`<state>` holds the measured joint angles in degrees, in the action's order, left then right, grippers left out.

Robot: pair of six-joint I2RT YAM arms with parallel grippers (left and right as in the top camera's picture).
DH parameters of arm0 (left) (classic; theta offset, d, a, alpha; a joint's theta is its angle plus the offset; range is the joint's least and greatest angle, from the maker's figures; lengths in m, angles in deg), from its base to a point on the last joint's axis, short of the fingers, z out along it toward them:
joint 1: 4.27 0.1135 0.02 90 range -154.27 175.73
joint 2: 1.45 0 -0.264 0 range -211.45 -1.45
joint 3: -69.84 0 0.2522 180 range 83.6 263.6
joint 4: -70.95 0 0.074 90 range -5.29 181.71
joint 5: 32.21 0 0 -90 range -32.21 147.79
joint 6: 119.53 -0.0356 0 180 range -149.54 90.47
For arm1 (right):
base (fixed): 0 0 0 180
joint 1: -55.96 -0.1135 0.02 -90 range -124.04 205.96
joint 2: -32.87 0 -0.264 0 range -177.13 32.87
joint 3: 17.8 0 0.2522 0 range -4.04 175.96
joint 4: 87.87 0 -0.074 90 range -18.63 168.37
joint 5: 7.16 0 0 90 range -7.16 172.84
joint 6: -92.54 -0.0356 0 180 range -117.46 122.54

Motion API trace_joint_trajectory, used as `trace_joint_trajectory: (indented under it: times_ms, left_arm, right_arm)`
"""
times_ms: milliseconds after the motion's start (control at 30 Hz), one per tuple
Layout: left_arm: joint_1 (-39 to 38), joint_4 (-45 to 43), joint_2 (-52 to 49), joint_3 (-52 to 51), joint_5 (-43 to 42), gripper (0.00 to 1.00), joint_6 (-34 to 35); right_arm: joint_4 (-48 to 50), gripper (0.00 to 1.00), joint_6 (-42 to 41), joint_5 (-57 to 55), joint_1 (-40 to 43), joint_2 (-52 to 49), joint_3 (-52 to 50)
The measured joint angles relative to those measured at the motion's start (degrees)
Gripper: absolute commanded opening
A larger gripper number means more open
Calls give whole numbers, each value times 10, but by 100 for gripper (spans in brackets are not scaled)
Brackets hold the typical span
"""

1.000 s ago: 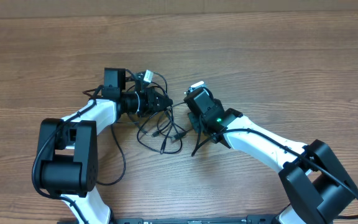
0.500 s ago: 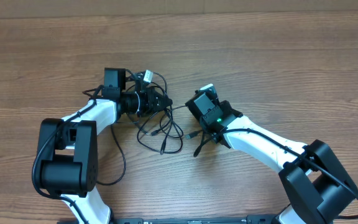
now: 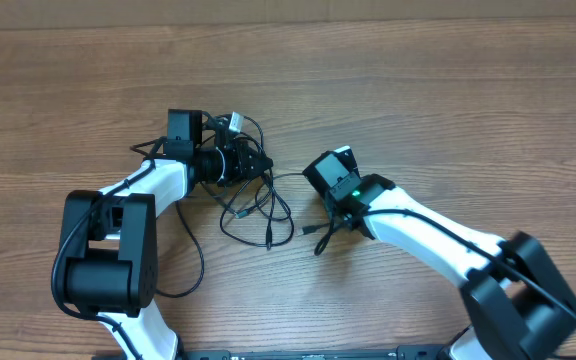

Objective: Untangle cables

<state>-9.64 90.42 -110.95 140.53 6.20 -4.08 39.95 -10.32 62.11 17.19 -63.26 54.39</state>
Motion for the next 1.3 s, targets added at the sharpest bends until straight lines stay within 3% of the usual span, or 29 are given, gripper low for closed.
trace_joint_trajectory:
  times_ms: [333, 533, 600, 667, 733, 833, 1033, 1200, 1300]
  left_arm:
    - [0, -14, 0, 0, 0, 4, 0]
    - [1, -74, 0, -1, -47, 4, -9]
    - [1, -96, 0, -1, -81, 4, -17]
    - [1, -110, 0, -1, -121, 4, -23]
    - [1, -119, 0, -1, -158, 4, -37]
    - [1, -139, 0, -1, -244, 4, -79]
    - [1, -148, 0, -1, -336, 4, -154]
    - [1, -151, 0, -1, -354, 4, -184]
    - [1, -151, 0, -1, -354, 4, -191]
  right_arm:
    - [-23, 4, 45, 166, 0, 200, 7]
    - [-78, 4, 52, 271, 0, 237, 8]
    - [-76, 24, 49, 311, 0, 236, 8]
    - [-63, 36, 30, 337, 0, 236, 8]
    - [-33, 50, 6, 354, 0, 236, 8]
    - [25, 58, -37, 357, 0, 236, 8]
    - [56, 57, -176, 285, 0, 235, 8]
    - [45, 61, -345, 233, 0, 212, 8]
    - [53, 61, -404, 226, 0, 179, 8]
